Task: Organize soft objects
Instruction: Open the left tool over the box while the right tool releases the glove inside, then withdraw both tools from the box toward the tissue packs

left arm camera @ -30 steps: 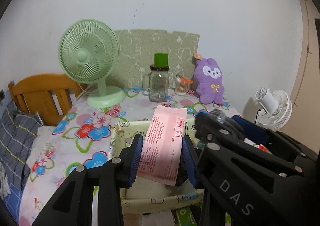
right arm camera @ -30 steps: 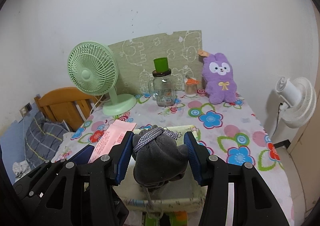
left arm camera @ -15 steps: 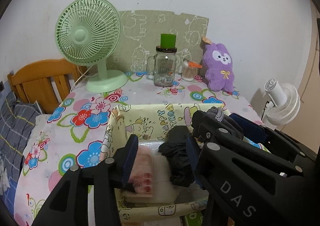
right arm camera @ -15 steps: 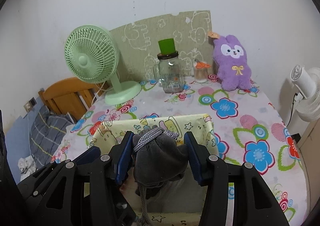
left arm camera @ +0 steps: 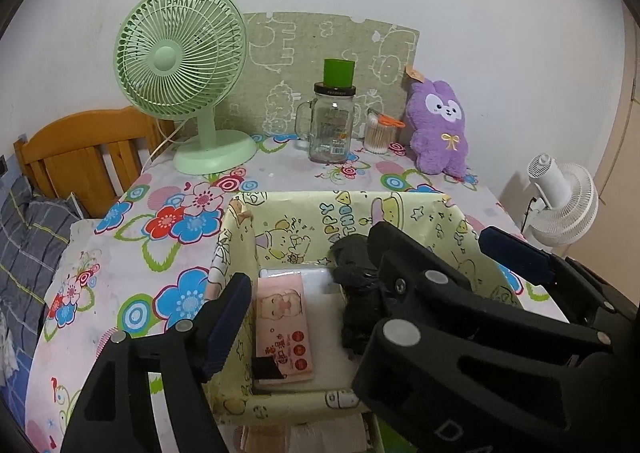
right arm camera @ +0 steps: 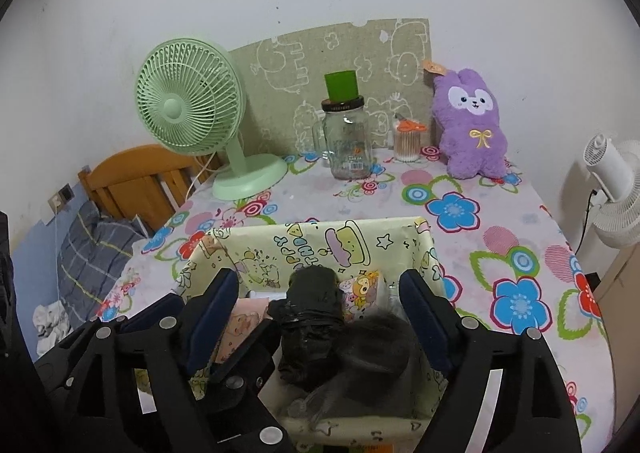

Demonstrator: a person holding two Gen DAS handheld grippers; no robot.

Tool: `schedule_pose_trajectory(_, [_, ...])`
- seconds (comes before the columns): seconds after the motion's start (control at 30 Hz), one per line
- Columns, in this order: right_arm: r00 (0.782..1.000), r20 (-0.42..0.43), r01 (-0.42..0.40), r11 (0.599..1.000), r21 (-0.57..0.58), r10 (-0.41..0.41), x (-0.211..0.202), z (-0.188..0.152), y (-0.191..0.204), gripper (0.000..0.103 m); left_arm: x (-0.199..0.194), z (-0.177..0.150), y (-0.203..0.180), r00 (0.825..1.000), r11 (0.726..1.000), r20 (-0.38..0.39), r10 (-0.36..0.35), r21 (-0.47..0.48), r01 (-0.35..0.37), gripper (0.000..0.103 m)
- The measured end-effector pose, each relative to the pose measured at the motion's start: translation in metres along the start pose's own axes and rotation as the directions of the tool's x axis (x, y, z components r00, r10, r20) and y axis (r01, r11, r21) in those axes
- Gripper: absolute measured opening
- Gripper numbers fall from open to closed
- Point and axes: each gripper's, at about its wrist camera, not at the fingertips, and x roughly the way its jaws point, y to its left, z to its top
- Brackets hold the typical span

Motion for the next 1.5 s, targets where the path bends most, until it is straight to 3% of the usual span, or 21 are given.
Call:
schedule_pose_trajectory(0.5, [0.999,0.035,0.029,0.999,-0.017,-0.028,-0.046,-0.006,0.009,0.091,-0.039,-0.007,-0.006,0.999,1.0,0.039,-0.003,0.015,0.002,0.088])
schedule_pose_trajectory(0.7, [0.997,0.063,0.039,0.999,-0.017,-0.038,-0.066,-0.009,0.011,0.098,-0.056,-0.011,-0.009,0.998,1.0,0.057,-0.003,0.022,0.002,0.09])
schedule_pose_trajectory(1.13, [0.991,0.128,0.046,0.999,-0.011,-0.044,-0.109,-0.024,0.013,0.103,-0.087,-0.026,-0.013,0.996,1.0,0.085,-0.009,0.017,0.007,0.103])
schedule_pose_trajectory(1.5, [0.987,0.146,0.068,0.998,-0.002,-0.066,-0.135,-0.041,0.013,0.103,-0.107,-0.043,-0.015,0.996,1.0,0.089,-0.007,0.015,0.005,0.103])
